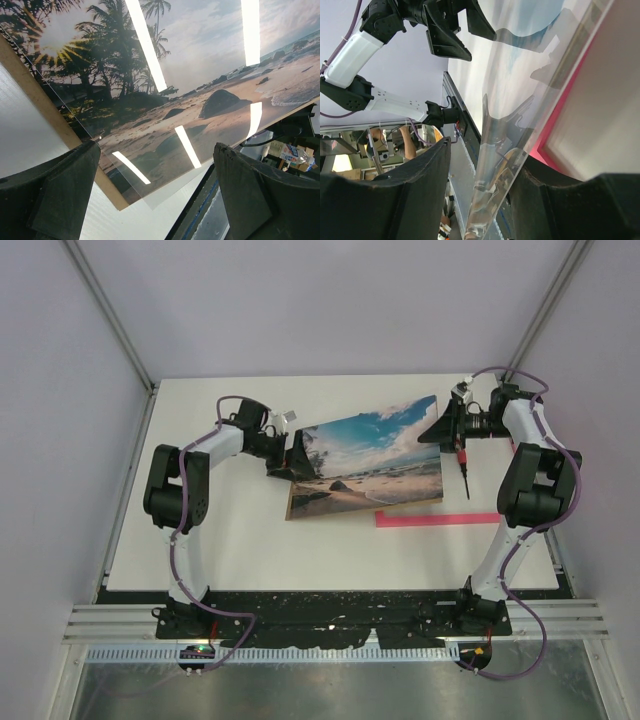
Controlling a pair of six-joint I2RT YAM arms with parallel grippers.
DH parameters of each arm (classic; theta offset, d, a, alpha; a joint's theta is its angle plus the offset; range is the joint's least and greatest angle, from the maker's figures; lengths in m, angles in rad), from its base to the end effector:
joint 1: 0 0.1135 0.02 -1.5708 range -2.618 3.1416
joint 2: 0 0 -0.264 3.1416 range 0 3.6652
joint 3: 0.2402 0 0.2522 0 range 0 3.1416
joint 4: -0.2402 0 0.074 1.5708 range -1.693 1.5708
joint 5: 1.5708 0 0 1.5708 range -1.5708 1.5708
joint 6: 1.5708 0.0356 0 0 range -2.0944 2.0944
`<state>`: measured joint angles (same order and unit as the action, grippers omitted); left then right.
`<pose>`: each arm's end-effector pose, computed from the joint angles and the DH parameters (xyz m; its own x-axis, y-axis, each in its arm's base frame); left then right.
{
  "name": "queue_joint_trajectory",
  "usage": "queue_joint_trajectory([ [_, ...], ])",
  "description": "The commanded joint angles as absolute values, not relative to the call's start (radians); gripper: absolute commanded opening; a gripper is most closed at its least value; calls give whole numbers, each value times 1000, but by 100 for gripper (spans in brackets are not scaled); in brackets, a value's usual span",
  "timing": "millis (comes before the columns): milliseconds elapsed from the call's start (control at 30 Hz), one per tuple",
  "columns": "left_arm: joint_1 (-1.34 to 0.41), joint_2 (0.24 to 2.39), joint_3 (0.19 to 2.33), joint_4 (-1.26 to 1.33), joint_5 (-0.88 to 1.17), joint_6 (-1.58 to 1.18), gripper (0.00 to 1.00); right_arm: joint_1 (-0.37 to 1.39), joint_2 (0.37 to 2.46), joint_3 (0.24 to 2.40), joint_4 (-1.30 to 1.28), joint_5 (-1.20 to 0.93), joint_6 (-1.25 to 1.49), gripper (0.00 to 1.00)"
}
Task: Take the photo out of the frame
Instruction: Adjust the photo frame at the center of the board.
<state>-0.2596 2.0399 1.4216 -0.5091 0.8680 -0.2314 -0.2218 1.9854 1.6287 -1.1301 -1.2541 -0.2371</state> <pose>0.3945 -0.1329 0.1683 -0.9604 0.1017 -0.2595 0.2692 0.5794 -0.7693 0.3820 -0.0515 0.2410 -0.9427 0.1376 -0.3040 -0.2373 0.3638 0.9007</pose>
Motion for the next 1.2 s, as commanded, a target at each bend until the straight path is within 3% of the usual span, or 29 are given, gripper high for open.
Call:
queue_joint_trajectory([
  [0, -262, 2016, 1419, -469, 908, -235, 100, -218, 1931, 1635, -1108, -1284, -224, 52],
  [400, -259, 2016, 1413, -448, 933, -242, 100, -150, 1962, 1621, -1066, -1243, -198, 52],
  [1167, -256, 2040, 1450, -522, 867, -229, 100, -210, 1894, 1651, -1121, -1348, -233, 51],
])
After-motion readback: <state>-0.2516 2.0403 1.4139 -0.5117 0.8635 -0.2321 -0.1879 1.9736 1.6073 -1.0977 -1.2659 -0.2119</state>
